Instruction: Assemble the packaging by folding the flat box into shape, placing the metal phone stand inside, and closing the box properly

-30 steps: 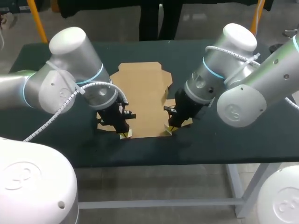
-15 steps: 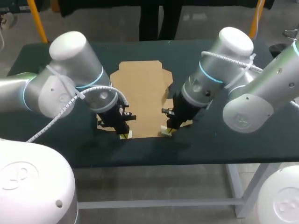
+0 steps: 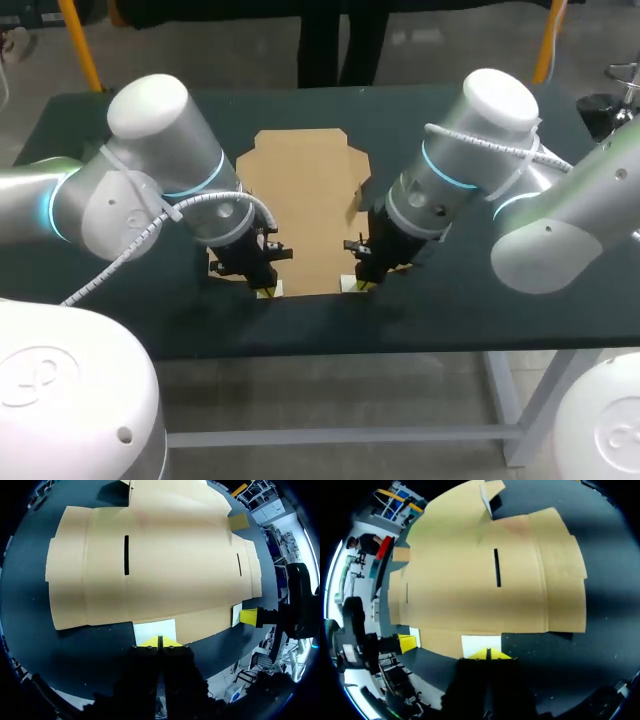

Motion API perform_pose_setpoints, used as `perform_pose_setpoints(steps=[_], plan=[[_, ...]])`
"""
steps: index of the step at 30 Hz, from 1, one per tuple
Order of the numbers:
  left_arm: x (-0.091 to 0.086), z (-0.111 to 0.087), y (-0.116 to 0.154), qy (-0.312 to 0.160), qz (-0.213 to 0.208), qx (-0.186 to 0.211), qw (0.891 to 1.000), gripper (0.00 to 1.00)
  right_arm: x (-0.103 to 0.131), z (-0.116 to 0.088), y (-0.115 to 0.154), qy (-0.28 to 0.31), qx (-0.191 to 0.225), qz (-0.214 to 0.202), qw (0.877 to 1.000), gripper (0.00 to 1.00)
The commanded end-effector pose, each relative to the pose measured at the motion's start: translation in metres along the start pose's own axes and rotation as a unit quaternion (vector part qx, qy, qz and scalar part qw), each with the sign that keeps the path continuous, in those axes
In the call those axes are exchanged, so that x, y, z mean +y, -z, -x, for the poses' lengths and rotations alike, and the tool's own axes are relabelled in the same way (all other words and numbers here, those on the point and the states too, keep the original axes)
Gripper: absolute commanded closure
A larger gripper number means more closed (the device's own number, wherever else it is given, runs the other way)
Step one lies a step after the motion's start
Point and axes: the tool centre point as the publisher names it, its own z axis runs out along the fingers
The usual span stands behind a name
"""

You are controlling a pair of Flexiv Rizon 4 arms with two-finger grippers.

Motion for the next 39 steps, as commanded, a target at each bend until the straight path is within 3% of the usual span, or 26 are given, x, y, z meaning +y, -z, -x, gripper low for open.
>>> perform_pose_setpoints(steps=[1,7,15,29,31,39], plan=[[0.005,0.0,-0.007,0.001,-0.006,-0.003,1.0,1.0,-0.007,-0.001,-0.013,-0.001,-0.007,0.059,0.998,1.0],[0.006,0.0,0.007,0.002,-0.022,-0.007,1.0,1.0,-0.004,0.002,0.006,0.002,0.006,0.07,0.998,1.0],[-0.001,0.004,0.033,0.003,-0.046,-0.003,0.999,1.0,0.012,0.014,0.034,0.004,0.062,0.057,0.996,1.0],[-0.022,0.022,0.074,-0.01,-0.053,0.081,0.995,0.99,0.039,0.03,0.067,0.008,0.157,0.01,0.987,1.0],[-0.026,0.025,0.079,-0.013,-0.053,0.094,0.994,0.66,0.043,0.032,0.071,0.006,0.166,0.007,0.986,1.0],[-0.041,0.031,0.093,-0.019,-0.062,0.118,0.991,0.5,0.065,0.038,0.086,0.007,0.199,-0.016,0.98,1.0]])
